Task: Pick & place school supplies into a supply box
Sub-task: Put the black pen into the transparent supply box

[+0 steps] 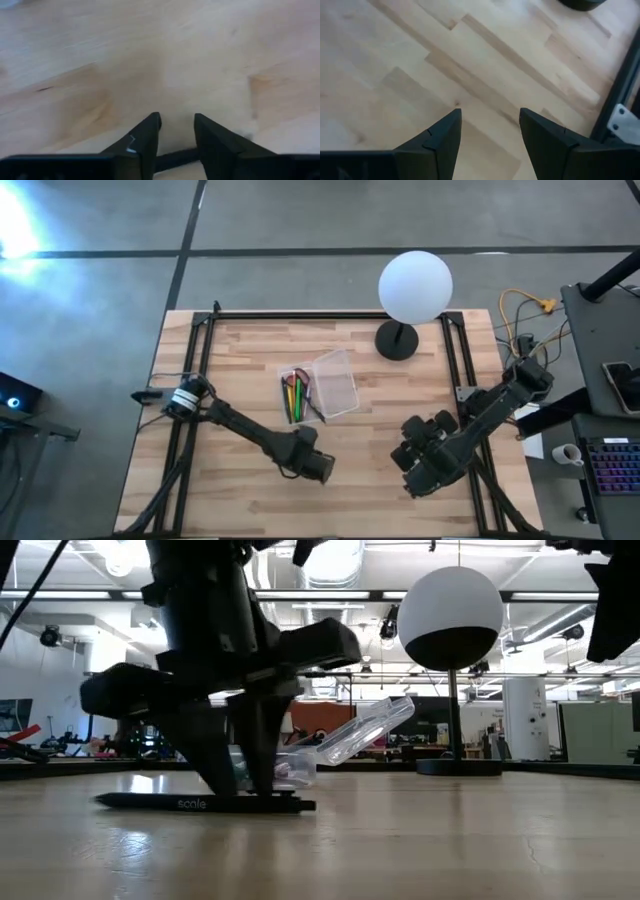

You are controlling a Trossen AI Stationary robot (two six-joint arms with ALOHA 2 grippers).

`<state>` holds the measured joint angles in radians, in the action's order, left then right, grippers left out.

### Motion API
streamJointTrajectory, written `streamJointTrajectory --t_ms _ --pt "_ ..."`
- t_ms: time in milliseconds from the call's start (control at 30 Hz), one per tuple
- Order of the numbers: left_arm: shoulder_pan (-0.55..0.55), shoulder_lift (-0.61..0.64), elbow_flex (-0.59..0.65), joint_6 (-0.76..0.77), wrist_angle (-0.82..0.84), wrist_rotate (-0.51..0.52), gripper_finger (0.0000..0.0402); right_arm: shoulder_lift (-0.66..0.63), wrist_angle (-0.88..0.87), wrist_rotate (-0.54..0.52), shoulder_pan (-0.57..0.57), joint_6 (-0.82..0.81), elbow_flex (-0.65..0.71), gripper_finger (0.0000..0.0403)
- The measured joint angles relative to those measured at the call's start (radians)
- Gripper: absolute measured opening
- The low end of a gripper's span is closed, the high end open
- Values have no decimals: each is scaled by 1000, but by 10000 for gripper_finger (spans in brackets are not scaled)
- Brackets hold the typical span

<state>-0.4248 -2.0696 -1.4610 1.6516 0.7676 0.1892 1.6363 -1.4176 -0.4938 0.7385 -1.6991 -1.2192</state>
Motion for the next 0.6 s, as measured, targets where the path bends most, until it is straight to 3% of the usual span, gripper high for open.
streamJointTrajectory --t_ms 67,133,267,333,600 --pt "0 17 -21 -15 28 0 98 -23 6 -11 5 -4 25 192" --pt "-9 24 -73 -128 53 34 87 -50 24 -12 12 -3 54 192" --pt "-33 49 -231 -578 150 81 82 -90 75 -14 17 28 104 192" --pt "-35 44 -254 -723 170 81 84 -109 95 -14 17 38 126 192" --pt "-18 39 -170 -726 64 0 154 -131 160 -6 17 24 186 192"
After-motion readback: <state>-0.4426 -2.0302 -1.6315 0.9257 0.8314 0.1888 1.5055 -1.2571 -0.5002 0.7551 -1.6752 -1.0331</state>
